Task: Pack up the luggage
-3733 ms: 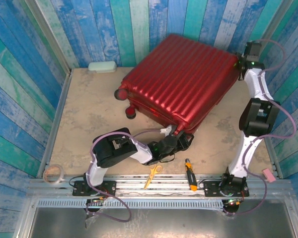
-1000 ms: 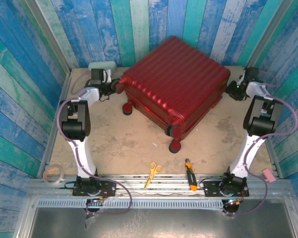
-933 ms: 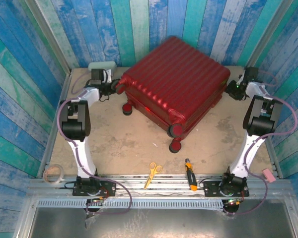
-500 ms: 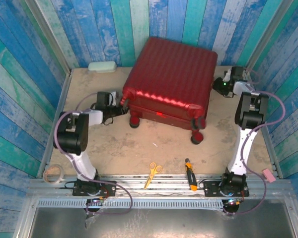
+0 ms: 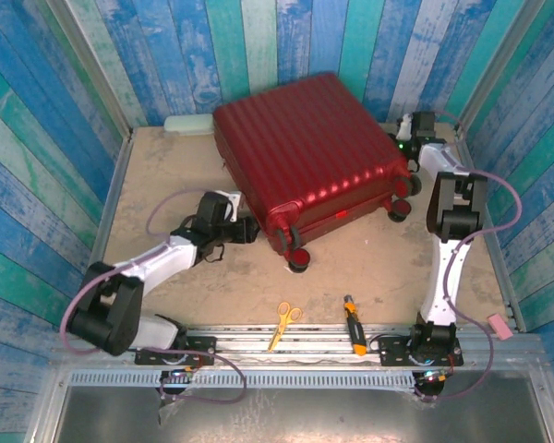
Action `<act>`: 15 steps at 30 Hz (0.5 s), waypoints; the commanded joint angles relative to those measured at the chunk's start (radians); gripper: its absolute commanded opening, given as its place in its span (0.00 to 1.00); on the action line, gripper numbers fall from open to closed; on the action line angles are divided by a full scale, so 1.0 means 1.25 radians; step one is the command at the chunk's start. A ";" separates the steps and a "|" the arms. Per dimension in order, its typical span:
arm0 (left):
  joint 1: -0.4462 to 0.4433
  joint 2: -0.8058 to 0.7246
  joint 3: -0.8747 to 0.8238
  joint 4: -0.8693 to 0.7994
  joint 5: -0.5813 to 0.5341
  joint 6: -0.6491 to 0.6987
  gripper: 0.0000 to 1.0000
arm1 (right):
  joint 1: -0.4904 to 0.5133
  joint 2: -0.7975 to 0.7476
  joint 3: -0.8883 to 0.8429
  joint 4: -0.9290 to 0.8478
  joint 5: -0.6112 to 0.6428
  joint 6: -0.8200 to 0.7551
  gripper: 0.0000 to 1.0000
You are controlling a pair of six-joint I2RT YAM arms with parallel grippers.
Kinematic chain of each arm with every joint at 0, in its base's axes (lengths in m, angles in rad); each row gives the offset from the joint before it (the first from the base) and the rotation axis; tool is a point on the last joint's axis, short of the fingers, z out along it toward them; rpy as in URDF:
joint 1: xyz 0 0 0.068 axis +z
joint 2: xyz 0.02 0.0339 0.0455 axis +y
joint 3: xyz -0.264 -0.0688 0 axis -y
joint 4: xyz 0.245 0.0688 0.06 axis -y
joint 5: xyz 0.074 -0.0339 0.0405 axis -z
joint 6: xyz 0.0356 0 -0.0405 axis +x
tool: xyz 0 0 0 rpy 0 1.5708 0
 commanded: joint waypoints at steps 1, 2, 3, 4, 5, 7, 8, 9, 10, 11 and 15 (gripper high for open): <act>-0.011 -0.102 0.016 0.034 -0.114 -0.012 0.75 | 0.059 -0.101 -0.046 -0.186 -0.004 -0.109 0.66; -0.011 -0.111 0.017 0.023 -0.135 -0.013 0.76 | 0.055 -0.120 -0.058 -0.200 0.020 -0.121 0.69; -0.011 -0.118 0.016 0.019 -0.150 -0.019 0.76 | 0.052 -0.136 -0.065 -0.214 0.047 -0.132 0.71; -0.011 -0.128 0.013 0.018 -0.160 -0.025 0.77 | 0.048 -0.155 -0.069 -0.237 0.081 -0.146 0.73; -0.011 -0.137 0.011 0.020 -0.162 -0.027 0.79 | 0.045 -0.171 -0.069 -0.263 0.117 -0.157 0.75; -0.011 -0.162 0.004 0.020 -0.172 -0.037 0.84 | 0.032 -0.219 -0.071 -0.311 0.204 -0.180 0.78; -0.011 -0.175 -0.001 0.021 -0.177 -0.037 0.86 | 0.030 -0.246 -0.076 -0.324 0.241 -0.188 0.80; -0.011 -0.193 -0.008 0.027 -0.181 -0.035 0.88 | 0.029 -0.281 -0.089 -0.330 0.290 -0.197 0.82; -0.011 -0.212 -0.016 0.029 -0.191 -0.034 0.91 | 0.029 -0.319 -0.099 -0.337 0.329 -0.199 0.85; -0.011 -0.228 -0.024 0.032 -0.197 -0.034 0.93 | 0.029 -0.350 -0.104 -0.345 0.355 -0.198 0.86; -0.010 -0.269 -0.038 0.017 -0.221 -0.042 0.98 | 0.057 -0.510 -0.123 -0.382 0.380 -0.182 0.91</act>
